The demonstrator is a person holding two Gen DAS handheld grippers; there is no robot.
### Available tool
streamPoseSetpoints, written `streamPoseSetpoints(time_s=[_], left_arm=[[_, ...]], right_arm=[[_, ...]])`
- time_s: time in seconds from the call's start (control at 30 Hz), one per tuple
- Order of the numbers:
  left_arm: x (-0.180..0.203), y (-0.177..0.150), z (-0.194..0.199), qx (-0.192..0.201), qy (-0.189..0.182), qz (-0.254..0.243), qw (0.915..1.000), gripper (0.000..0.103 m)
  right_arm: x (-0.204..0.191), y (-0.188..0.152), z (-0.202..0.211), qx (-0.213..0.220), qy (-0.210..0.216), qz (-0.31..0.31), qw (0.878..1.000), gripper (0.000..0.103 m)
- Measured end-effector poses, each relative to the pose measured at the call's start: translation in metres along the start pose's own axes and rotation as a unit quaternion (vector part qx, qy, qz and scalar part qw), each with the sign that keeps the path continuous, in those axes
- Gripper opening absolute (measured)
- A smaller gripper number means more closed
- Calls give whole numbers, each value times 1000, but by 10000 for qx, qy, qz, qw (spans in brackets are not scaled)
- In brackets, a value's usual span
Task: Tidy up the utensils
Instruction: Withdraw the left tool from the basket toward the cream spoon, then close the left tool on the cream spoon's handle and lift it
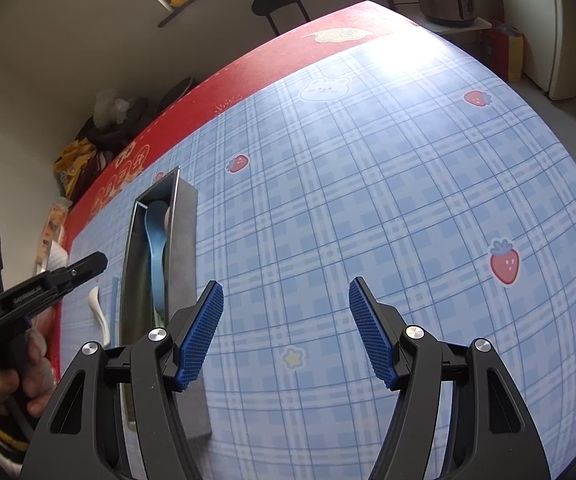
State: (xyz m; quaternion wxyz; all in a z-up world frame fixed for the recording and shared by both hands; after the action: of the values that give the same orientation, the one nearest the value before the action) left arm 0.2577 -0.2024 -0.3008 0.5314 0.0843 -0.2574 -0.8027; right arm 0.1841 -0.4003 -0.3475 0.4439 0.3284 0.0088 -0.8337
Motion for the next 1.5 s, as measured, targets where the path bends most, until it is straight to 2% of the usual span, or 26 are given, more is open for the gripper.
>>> streamPoseSetpoints(time_s=[0.4,0.67,0.77,0.9,1.1,1.27,1.5], left_arm=[[-81,-67,54,88,253,698,9972,14],[-126,-105,64,-18,351,1148,9928,14],[-139,-114,59,-68,371,1326,9905,18],[-154,-116,47,-82,418,1561,9868,24],[-158,-109,24,-171,544,1490,9872,24],[-159,-106,9,-286,740,1477,9858,29],[-170,-96,-4,-435,1296,1371,9811,29]], right_arm=[[-63,-41,-7,-143,136,426,9989,64],[-95,-68,-17,-261,140,653,9974,64],[-98,-77,-21,-315,104,692,9971,64],[-95,-82,-22,-334,18,671,9972,64],[-79,-79,-16,-275,-119,575,9979,64],[-68,-73,-12,-215,-189,464,9985,64],[-59,-71,-11,-192,-225,348,9990,64]])
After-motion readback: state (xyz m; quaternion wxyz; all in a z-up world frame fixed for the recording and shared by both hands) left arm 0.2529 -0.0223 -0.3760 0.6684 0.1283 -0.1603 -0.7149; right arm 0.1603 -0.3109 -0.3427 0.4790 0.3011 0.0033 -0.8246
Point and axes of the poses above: each gripper's, at about its wrist camera, not at the fingertips, and z roughly against the way its jaws point, x to its right, y to its top, the point moved 10 cm from there along -z, roughly the way its jaws point, and after that the axes turned 14 degrees about -z, right-handed, at the moved point
